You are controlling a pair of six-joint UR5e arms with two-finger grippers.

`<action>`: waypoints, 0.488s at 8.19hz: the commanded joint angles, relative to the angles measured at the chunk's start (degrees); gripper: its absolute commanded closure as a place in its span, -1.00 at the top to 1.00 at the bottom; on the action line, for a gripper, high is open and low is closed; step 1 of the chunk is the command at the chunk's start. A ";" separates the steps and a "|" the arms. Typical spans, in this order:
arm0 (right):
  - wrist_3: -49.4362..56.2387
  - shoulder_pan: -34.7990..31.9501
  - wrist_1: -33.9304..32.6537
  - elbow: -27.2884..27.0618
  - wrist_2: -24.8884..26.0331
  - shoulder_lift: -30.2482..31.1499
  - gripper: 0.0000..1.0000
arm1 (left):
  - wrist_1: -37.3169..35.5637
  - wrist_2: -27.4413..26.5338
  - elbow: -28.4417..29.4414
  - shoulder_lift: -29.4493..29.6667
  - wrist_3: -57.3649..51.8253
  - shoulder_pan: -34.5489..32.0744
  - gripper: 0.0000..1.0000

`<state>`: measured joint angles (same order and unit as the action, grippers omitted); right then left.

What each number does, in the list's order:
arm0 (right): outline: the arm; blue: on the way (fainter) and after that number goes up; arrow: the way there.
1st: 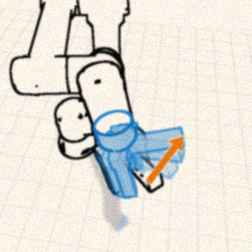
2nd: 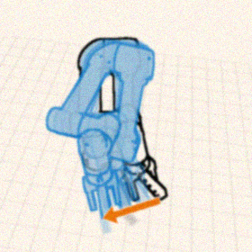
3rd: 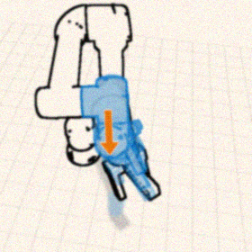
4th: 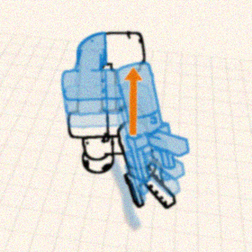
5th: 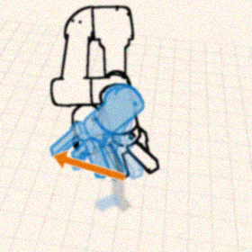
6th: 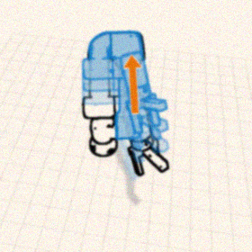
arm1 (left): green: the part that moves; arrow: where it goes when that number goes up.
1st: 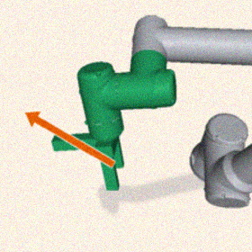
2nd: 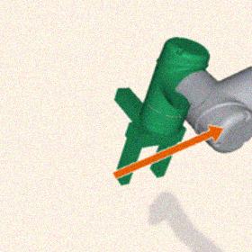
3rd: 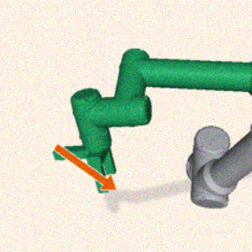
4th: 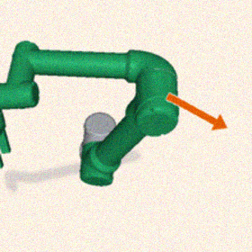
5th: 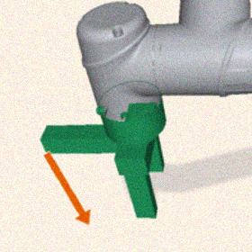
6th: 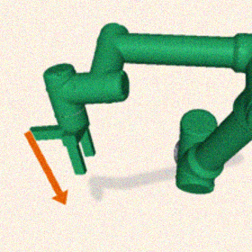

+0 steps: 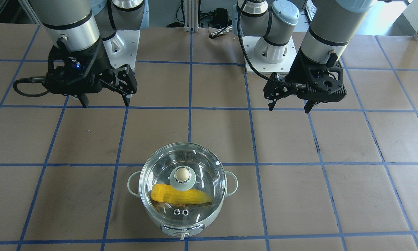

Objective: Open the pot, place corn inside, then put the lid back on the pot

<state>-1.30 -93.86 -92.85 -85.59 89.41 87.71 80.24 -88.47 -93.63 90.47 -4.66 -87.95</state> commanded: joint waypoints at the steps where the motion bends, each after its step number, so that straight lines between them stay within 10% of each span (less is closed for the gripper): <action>1: 0.95 0.43 0.30 -0.19 -0.02 0.88 1.00 | 0.80 0.05 -0.06 -0.20 0.00 0.68 1.00; 4: 2.79 0.52 0.12 -0.28 -0.02 0.97 1.00 | 0.80 -0.04 -0.06 -0.12 0.35 0.59 1.00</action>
<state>0.26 -93.38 -92.68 -85.78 89.39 88.63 81.05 -88.49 -93.69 90.33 -4.64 -87.39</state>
